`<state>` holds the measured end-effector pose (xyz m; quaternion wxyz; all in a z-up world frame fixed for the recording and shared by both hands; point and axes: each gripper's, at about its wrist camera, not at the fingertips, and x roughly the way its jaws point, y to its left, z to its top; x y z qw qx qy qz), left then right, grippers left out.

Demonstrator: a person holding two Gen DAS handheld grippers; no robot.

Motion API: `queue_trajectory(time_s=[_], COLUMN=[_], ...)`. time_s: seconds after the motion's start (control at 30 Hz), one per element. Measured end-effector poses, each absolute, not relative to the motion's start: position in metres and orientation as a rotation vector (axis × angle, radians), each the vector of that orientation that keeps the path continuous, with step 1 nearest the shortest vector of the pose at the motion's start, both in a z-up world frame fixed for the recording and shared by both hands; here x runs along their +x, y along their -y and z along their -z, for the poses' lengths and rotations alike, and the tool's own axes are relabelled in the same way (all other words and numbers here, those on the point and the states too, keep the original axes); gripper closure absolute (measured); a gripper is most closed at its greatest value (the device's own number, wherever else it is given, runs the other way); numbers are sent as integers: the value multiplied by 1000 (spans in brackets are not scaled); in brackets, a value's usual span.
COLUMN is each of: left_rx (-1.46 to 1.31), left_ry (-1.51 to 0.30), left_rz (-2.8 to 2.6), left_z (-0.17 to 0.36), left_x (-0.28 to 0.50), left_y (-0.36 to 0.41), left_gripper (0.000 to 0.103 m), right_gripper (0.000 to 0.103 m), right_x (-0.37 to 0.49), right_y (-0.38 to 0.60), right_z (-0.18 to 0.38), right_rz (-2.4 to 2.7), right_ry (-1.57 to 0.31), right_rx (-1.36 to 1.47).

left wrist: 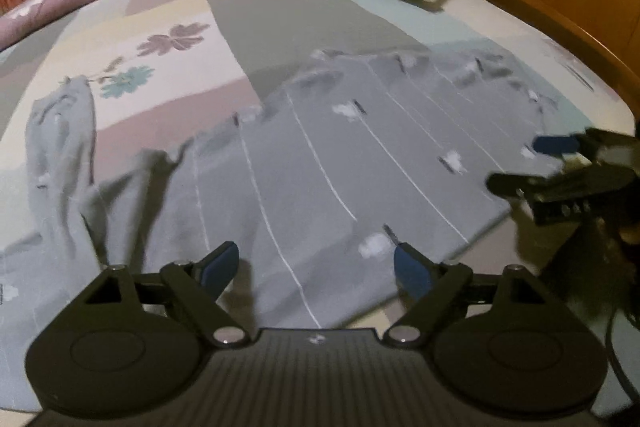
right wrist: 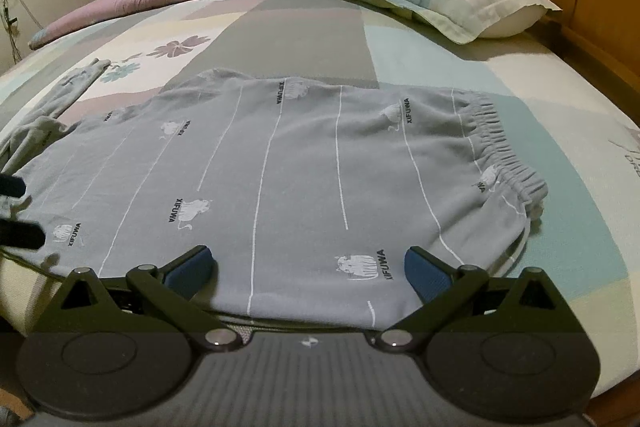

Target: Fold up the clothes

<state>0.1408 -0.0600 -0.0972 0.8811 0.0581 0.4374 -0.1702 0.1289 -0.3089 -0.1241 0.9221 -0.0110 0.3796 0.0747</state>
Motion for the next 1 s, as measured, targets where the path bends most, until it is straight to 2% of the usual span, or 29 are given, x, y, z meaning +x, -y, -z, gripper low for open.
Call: queue_trajectory(time_s=[0.23,0.6,0.83,1.0], left_rx=[79,-67,30,162], left_ry=[-923,-861,-870,-934], left_rz=[385,411,293,261], left_z=[106,58,42,41], left_x=[134,143,170,187], left_y=[54,-16,-64,-99], left_gripper=[13,13,13,13], right_gripper=[0,0,0,0], right_x=[132,137,145,162], right_y=[305,301,299,287], right_z=[123,123,117,90], right_rz=[-132,-87,-78,-202], right_ry=[-794,-805,-855,-882], right_rx=[-20,-8,-6,68])
